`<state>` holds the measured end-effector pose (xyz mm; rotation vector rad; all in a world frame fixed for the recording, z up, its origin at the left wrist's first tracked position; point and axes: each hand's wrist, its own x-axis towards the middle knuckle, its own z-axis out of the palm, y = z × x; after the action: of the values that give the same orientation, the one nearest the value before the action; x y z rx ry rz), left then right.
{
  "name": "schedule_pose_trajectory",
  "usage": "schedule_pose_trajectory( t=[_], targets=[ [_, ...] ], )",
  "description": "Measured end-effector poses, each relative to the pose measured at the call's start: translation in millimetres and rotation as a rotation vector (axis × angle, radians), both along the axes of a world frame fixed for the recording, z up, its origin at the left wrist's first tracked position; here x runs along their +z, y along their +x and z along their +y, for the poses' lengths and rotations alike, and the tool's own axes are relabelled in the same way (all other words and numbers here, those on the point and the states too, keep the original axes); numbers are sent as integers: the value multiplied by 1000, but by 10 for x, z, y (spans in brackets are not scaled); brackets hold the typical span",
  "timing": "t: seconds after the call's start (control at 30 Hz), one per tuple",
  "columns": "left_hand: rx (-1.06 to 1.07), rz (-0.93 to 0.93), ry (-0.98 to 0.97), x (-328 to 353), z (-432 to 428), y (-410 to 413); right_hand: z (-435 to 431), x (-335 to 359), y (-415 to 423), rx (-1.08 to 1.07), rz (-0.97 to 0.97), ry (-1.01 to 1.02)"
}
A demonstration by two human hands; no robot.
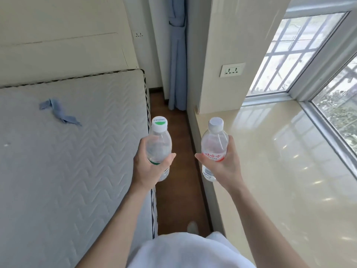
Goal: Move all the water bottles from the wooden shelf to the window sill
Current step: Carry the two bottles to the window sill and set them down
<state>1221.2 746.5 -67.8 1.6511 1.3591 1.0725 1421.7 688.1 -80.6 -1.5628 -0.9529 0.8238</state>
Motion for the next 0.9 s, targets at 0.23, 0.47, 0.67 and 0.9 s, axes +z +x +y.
schedule_pose_trajectory(
  t=[0.23, 0.47, 0.67, 0.9],
  targets=[
    [-25, -13, -4, -95, 889, 298, 859, -71, 272, 14, 20, -11],
    [-98, -53, -20, -259, 1996, 539, 1808, -207, 492, -63, 14, -2],
    [-301, -71, -3, -261, 3205, 841, 2795, -276, 718, -212, 20, 12],
    [-586, -38, 20, -153, 4198, 1395, 3411, -202, 983, -414, 15, 28]
  ],
)
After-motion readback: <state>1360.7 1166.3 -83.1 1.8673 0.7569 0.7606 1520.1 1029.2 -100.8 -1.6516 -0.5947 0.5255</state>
